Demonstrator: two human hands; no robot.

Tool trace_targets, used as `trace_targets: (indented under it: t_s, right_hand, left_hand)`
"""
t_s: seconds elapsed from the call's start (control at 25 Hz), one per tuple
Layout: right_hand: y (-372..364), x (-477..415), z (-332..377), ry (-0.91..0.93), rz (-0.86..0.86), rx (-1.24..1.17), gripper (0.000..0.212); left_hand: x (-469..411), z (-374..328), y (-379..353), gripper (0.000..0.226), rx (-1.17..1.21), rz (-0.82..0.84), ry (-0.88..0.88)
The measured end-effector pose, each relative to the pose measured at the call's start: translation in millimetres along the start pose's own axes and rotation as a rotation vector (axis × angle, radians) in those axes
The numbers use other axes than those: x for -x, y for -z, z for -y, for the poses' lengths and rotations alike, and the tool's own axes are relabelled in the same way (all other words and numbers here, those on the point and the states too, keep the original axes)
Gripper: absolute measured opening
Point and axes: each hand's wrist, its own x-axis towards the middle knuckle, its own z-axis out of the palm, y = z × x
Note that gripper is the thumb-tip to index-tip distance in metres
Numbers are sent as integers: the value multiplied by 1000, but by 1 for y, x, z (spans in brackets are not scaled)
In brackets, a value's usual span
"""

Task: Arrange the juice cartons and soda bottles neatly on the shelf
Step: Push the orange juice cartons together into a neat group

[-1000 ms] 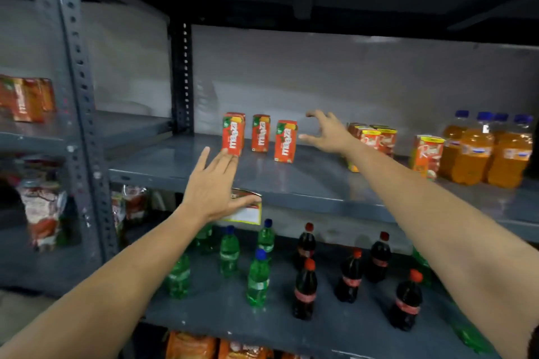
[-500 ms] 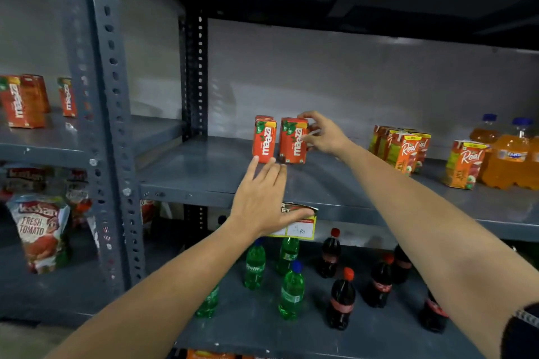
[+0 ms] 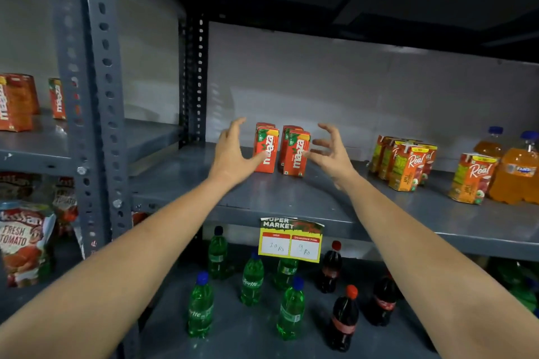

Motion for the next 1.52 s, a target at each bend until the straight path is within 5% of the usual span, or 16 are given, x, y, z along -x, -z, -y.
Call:
trace_targets:
  t_s: [0.32, 1.2, 1.4, 1.52]
  right_hand:
    - [-6, -11, -9, -47, 101, 42, 69]
    - [-10, -8, -2, -47, 79, 165, 70]
    - [-12, -6, -1, 91, -119, 240, 70]
    - [-5, 1, -1, 169, -258, 306, 38]
  left_hand:
    - [-36, 19, -19, 80, 130, 208, 91]
    - [-51, 25, -23, 71, 112, 201, 77]
    - [-45, 21, -24, 86, 48, 142, 8]
    - [-38, 18, -18, 87, 49, 18, -47]
